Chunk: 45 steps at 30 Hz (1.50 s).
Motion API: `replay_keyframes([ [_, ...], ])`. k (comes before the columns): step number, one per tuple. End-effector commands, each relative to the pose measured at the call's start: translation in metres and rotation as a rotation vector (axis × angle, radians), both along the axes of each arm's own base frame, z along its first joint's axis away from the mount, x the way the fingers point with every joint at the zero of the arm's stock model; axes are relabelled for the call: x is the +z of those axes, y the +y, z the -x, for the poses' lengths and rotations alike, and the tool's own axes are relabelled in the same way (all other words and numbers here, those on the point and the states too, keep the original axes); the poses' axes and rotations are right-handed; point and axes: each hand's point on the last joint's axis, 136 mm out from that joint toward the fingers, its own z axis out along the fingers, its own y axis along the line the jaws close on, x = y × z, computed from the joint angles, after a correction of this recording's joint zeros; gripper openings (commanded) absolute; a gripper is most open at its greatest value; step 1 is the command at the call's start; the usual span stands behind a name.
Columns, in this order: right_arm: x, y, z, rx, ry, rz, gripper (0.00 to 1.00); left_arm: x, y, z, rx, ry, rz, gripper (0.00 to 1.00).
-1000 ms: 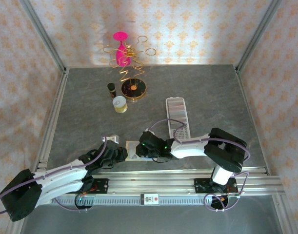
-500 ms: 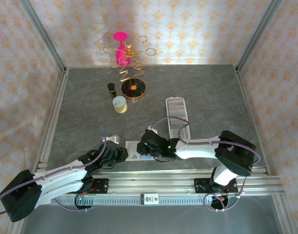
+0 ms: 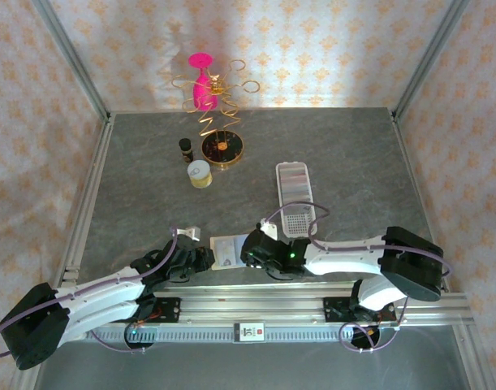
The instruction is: Put the credit cards into the card holder
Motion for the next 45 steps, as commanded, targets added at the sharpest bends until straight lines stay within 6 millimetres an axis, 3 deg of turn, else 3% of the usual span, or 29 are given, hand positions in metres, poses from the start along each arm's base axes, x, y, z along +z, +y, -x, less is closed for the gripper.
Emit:
replay_keyframes([
  [1, 0.002, -0.013, -0.004, -0.071, -0.036, 0.019, 0.27, 0.006, -0.006, 0.000, -0.025, -0.015, 0.024, 0.18],
  [18, -0.003, -0.005, -0.001, -0.049, -0.016, 0.011, 0.34, 0.006, -0.007, 0.001, -0.035, -0.012, 0.019, 0.18],
  [33, -0.028, -0.011, -0.001, -0.045, 0.006, 0.116, 0.36, 0.003, -0.008, 0.003, -0.042, -0.010, 0.033, 0.16],
  [45, -0.028, 0.009, -0.001, -0.019, 0.012, 0.048, 0.38, 0.003, -0.009, 0.002, -0.047, -0.009, 0.026, 0.16],
])
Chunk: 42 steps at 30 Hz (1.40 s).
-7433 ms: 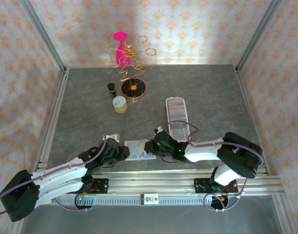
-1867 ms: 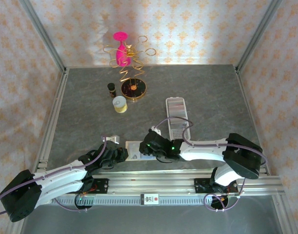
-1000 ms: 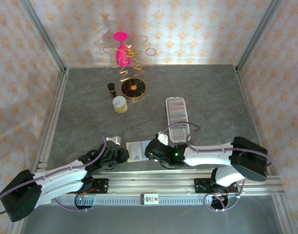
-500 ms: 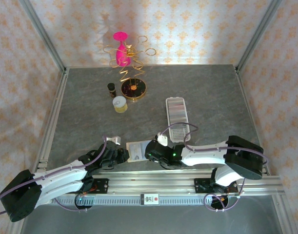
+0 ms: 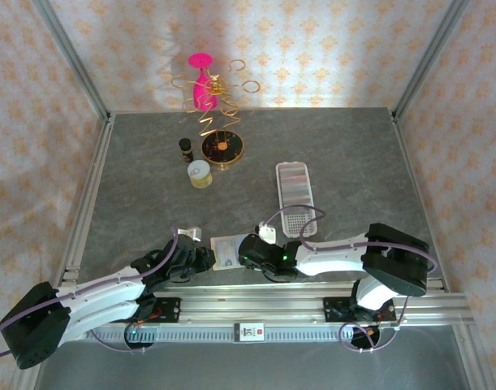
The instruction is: Put the credit cards into the card holder
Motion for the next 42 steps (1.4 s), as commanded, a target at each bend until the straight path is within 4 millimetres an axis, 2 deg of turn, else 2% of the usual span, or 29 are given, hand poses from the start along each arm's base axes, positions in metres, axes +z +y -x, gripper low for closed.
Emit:
replay_keyframes([
  [1, -0.001, 0.009, 0.000, 0.017, -0.003, -0.011, 0.38, 0.002, -0.005, 0.001, -0.030, -0.014, 0.012, 0.16],
  [6, 0.008, 0.023, 0.000, 0.034, -0.008, -0.079, 0.38, 0.002, -0.004, 0.002, -0.027, -0.011, 0.009, 0.17],
  [12, 0.008, 0.033, -0.001, 0.047, -0.004, -0.095, 0.37, 0.001, -0.003, 0.002, -0.025, -0.008, 0.006, 0.17],
  [20, 0.030, 0.053, -0.001, 0.067, -0.018, -0.234, 0.37, 0.001, -0.003, 0.002, -0.022, -0.013, 0.006, 0.17],
  [35, 0.039, 0.076, 0.002, 0.118, -0.010, -0.334, 0.37, -0.004, 0.004, 0.000, 0.011, -0.014, -0.012, 0.17],
  [39, 0.045, 0.073, -0.001, 0.105, -0.028, -0.317, 0.37, -0.004, 0.005, 0.000, 0.016, -0.015, -0.015, 0.17],
  [42, 0.044, 0.049, -0.007, 0.050, -0.068, -0.232, 0.38, -0.003, 0.004, 0.000, 0.013, -0.016, -0.009, 0.17],
])
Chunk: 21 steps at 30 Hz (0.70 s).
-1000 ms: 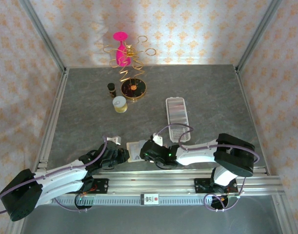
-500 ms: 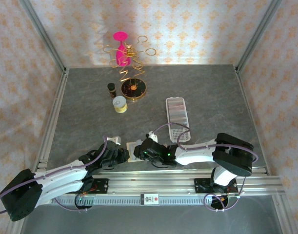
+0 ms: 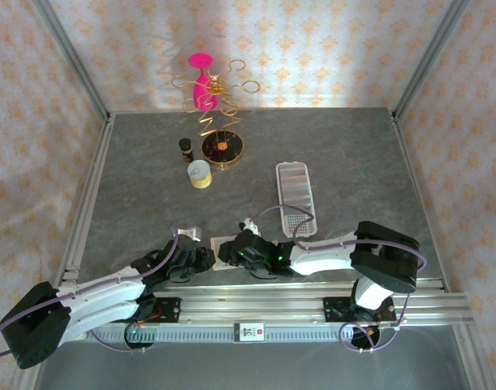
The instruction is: Put the credit cards into the card holder
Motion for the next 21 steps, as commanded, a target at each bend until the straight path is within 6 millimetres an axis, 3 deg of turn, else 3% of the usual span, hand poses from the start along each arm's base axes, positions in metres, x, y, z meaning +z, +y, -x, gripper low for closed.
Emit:
replay_keyframes([
  [1, 0.008, -0.022, -0.008, -0.061, -0.063, 0.077, 0.39, -0.002, 0.002, 0.001, 0.006, -0.014, -0.003, 0.18],
  [6, -0.002, -0.063, -0.010, -0.114, -0.091, 0.233, 0.47, -0.001, 0.002, 0.001, 0.005, -0.017, 0.002, 0.18],
  [9, -0.005, -0.077, -0.009, -0.133, -0.094, 0.265, 0.53, -0.001, 0.003, 0.001, 0.007, -0.017, 0.004, 0.18],
  [21, -0.027, -0.069, -0.003, -0.078, -0.053, 0.315, 0.51, 0.003, 0.000, 0.000, 0.004, -0.023, 0.017, 0.17],
])
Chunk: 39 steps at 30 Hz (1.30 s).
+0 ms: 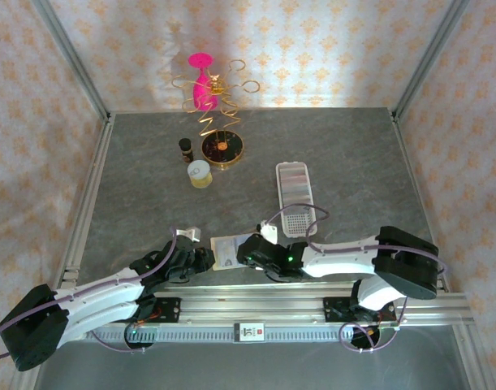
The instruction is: Put the credit cards into the card holder
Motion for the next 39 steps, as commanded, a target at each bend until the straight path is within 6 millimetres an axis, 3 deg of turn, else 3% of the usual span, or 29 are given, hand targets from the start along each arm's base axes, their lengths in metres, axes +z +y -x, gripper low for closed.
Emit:
replay_keyframes([
  [1, -0.010, -0.003, -0.001, 0.002, -0.002, 0.069, 0.51, 0.003, -0.001, -0.002, 0.004, -0.017, 0.007, 0.17],
  [4, -0.015, -0.004, -0.001, 0.004, 0.006, 0.097, 0.52, 0.003, -0.001, -0.002, 0.005, -0.021, 0.009, 0.17],
  [8, -0.018, 0.011, 0.003, 0.036, 0.030, 0.054, 0.52, 0.001, 0.000, -0.001, 0.005, -0.016, 0.005, 0.17],
  [17, -0.001, 0.045, 0.002, 0.086, 0.030, -0.066, 0.53, -0.004, 0.003, 0.001, 0.014, -0.008, -0.005, 0.17],
  [27, 0.014, 0.056, 0.000, 0.093, 0.012, -0.128, 0.51, -0.005, 0.003, 0.001, 0.018, -0.007, 0.005, 0.17],
  [39, 0.015, 0.076, 0.002, 0.130, 0.028, -0.199, 0.50, -0.004, 0.002, 0.000, 0.029, -0.009, 0.019, 0.17],
])
